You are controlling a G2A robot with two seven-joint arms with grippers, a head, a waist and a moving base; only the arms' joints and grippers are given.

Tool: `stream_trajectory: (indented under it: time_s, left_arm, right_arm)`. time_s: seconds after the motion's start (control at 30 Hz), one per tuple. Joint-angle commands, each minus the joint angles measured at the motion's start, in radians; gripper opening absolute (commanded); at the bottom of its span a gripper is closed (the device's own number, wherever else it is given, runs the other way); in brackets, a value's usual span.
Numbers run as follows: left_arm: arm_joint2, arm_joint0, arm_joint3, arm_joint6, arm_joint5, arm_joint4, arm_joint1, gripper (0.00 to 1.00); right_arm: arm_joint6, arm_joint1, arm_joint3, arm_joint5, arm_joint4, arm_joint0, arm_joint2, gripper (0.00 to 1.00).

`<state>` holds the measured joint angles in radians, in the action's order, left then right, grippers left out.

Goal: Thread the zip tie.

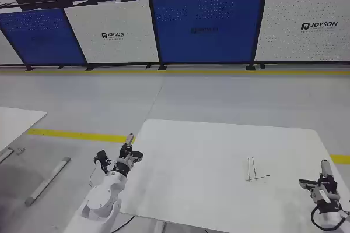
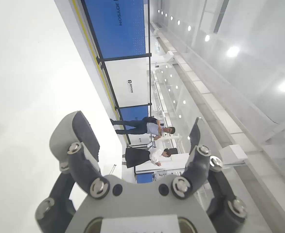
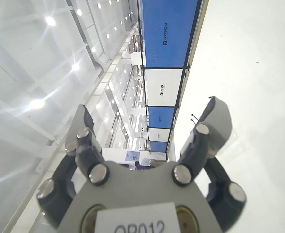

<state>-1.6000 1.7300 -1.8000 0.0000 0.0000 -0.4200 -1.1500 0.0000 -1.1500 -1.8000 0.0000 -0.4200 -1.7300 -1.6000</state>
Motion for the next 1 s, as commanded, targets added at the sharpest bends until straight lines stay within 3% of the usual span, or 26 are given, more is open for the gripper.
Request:
stream_trajectory:
  time_s: [0.0, 0.03, 0.07, 0.1, 0.13, 0.17, 0.2, 0.23, 0.27, 0.3, 0.33, 0.4, 0.43, 0.47, 0.5, 0.53, 0.57, 0.6, 0.8, 0.97]
  left_arm:
    - [0.0, 0.0, 0.0, 0.0, 0.0, 0.0, 0.0, 1.0]
    - [0.0, 0.0, 0.0, 0.0, 0.0, 0.0, 0.0, 1.0]
    - [0.0, 0.0, 0.0, 0.0, 0.0, 0.0, 0.0, 0.78]
    - [0.0, 0.0, 0.0, 0.0, 0.0, 0.0, 0.0, 0.78]
    - [0.0, 0.0, 0.0, 0.0, 0.0, 0.0, 0.0, 0.78]
    - [0.0, 0.0, 0.0, 0.0, 0.0, 0.0, 0.0, 1.0]
    - [0.0, 0.0, 0.0, 0.0, 0.0, 0.0, 0.0, 0.78]
    - [0.0, 0.0, 0.0, 0.0, 0.0, 0.0, 0.0, 1.0]
    - [0.0, 0.0, 0.0, 0.0, 0.0, 0.0, 0.0, 1.0]
    - [0.0, 0.0, 0.0, 0.0, 0.0, 0.0, 0.0, 1.0]
    - [0.0, 0.0, 0.0, 0.0, 0.0, 0.0, 0.0, 1.0]
    - [0.0, 0.0, 0.0, 0.0, 0.0, 0.0, 0.0, 1.0]
    - [0.0, 0.0, 0.0, 0.0, 0.0, 0.0, 0.0, 0.78]
    - [0.0, 0.0, 0.0, 0.0, 0.0, 0.0, 0.0, 1.0]
    - [0.0, 0.0, 0.0, 0.0, 0.0, 0.0, 0.0, 1.0]
    - [0.0, 0.0, 0.0, 0.0, 0.0, 0.0, 0.0, 1.0]
    - [0.0, 0.0, 0.0, 0.0, 0.0, 0.0, 0.0, 1.0]
    - [0.0, 0.0, 0.0, 0.0, 0.0, 0.0, 0.0, 1.0]
    - [0.0, 0.0, 0.0, 0.0, 0.0, 0.0, 0.0, 1.0]
    - [0.0, 0.0, 0.0, 0.0, 0.0, 0.0, 0.0, 1.0]
  right_arm:
    - [0.0, 0.0, 0.0, 0.0, 0.0, 0.0, 0.0, 0.78]
    - [0.0, 0.0, 0.0, 0.0, 0.0, 0.0, 0.0, 0.78]
    - [0.0, 0.0, 0.0, 0.0, 0.0, 0.0, 0.0, 1.0]
    - [0.0, 0.0, 0.0, 0.0, 0.0, 0.0, 0.0, 0.78]
    - [0.0, 0.0, 0.0, 0.0, 0.0, 0.0, 0.0, 1.0]
    - [0.0, 0.0, 0.0, 0.0, 0.0, 0.0, 0.0, 1.0]
    - [0.0, 0.0, 0.0, 0.0, 0.0, 0.0, 0.0, 0.78]
    - [0.0, 0.0, 0.0, 0.0, 0.0, 0.0, 0.0, 0.78]
    - [0.0, 0.0, 0.0, 0.0, 0.0, 0.0, 0.0, 1.0]
    - [0.0, 0.0, 0.0, 0.0, 0.0, 0.0, 0.0, 1.0]
    - [0.0, 0.0, 0.0, 0.0, 0.0, 0.0, 0.0, 0.78]
    - [0.0, 0.0, 0.0, 0.0, 0.0, 0.0, 0.0, 0.78]
    - [0.0, 0.0, 0.0, 0.0, 0.0, 0.0, 0.0, 1.0]
    - [0.0, 0.0, 0.0, 0.0, 0.0, 0.0, 0.0, 1.0]
    - [0.0, 0.0, 0.0, 0.0, 0.0, 0.0, 0.0, 0.78]
    - [0.0, 0.0, 0.0, 0.0, 0.0, 0.0, 0.0, 0.78]
    - [0.009, 0.001, -0.002, 0.001, 0.008, 0.002, 0.0, 1.0]
    - [0.02, 0.002, -0.002, 0.003, 0.017, 0.004, -0.001, 1.0]
    - [0.228, 0.018, 0.01, 0.047, 0.074, 0.042, -0.059, 1.0]
    - [0.486, 0.042, 0.046, 0.153, 0.162, 0.147, -0.084, 1.0]
